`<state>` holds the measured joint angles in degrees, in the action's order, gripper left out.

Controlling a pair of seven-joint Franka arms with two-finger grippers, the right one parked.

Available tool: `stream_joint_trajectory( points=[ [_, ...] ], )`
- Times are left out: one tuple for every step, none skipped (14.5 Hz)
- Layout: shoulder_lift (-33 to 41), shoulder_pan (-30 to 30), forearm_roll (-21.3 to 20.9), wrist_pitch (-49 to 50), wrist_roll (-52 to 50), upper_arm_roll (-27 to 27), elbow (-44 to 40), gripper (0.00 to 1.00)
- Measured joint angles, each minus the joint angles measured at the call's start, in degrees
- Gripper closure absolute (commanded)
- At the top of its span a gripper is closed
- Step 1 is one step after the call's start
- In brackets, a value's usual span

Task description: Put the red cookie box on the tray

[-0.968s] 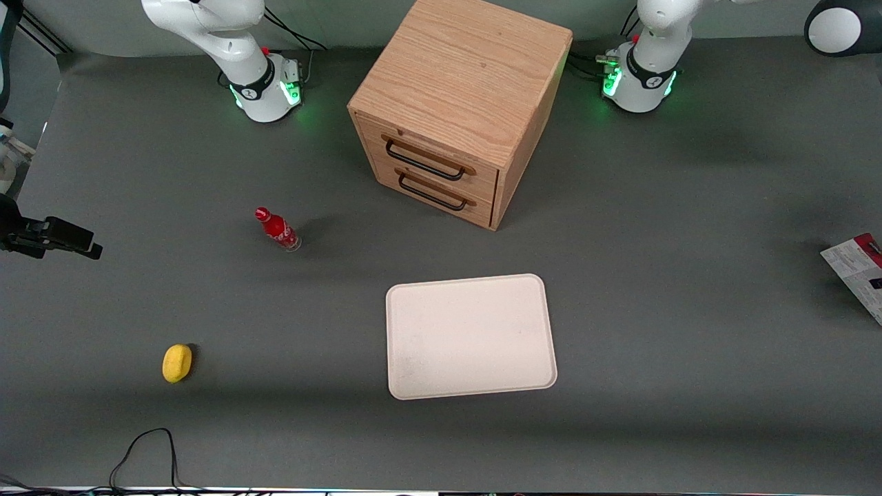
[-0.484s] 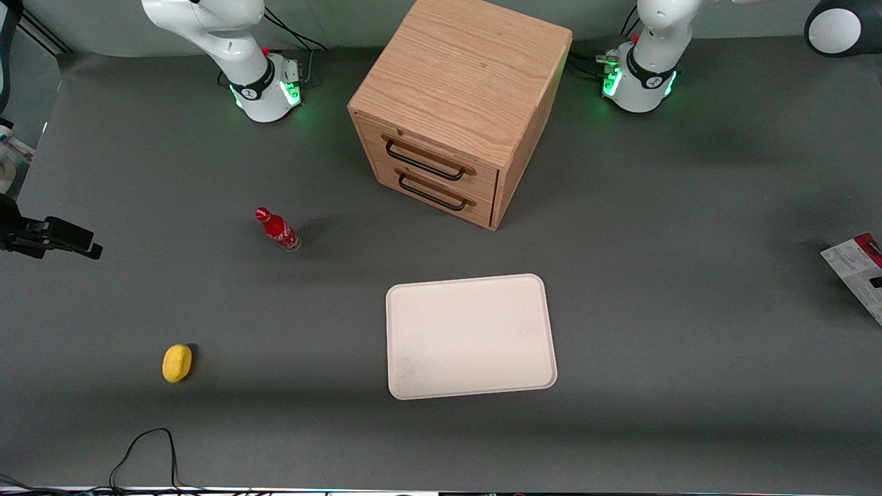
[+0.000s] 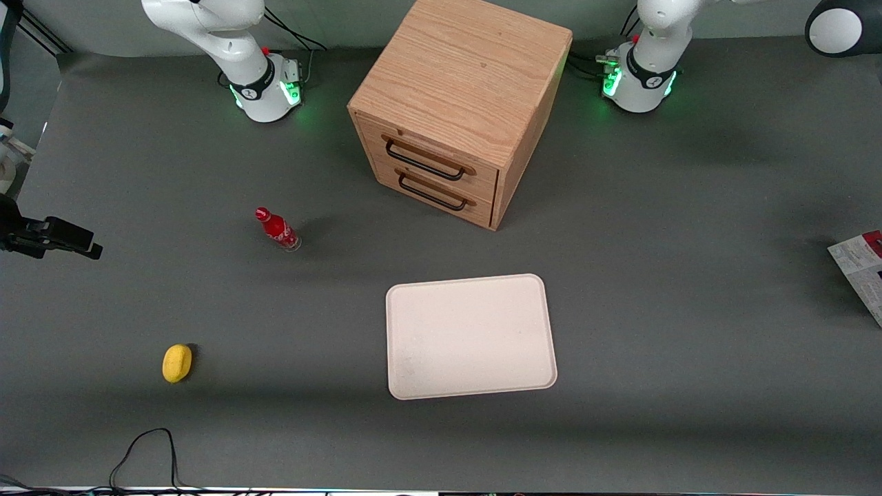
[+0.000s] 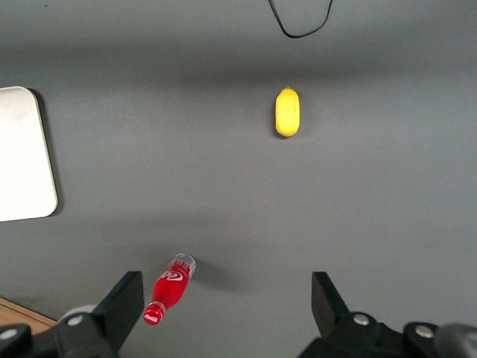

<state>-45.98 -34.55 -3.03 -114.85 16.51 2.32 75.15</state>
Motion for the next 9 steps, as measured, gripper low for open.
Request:
stream_joint_trajectory(
  points=[
    [0.0,0.0,0.0,0.0,0.06,-0.02,0.0,1.0],
    [0.0,0.0,0.0,0.0,0.13,-0.02,0.0,1.0],
    [0.0,0.0,0.0,0.01,0.17,-0.02,0.0,1.0],
    [0.0,0.0,0.0,0.02,0.2,-0.03,0.0,1.0],
    [0.0,0.0,-0.01,0.03,0.22,-0.05,-0.01,1.0],
    [0.0,0.0,-0.04,0.04,0.24,-0.06,-0.02,1.0],
    [0.02,0.0,-0.05,0.22,0.24,-0.06,-0.05,1.0],
    [0.15,0.0,-0.05,1.12,0.24,-0.08,-0.17,1.0],
    [0.64,0.03,-0.09,3.34,0.24,-0.16,-0.56,1.0]
  ],
)
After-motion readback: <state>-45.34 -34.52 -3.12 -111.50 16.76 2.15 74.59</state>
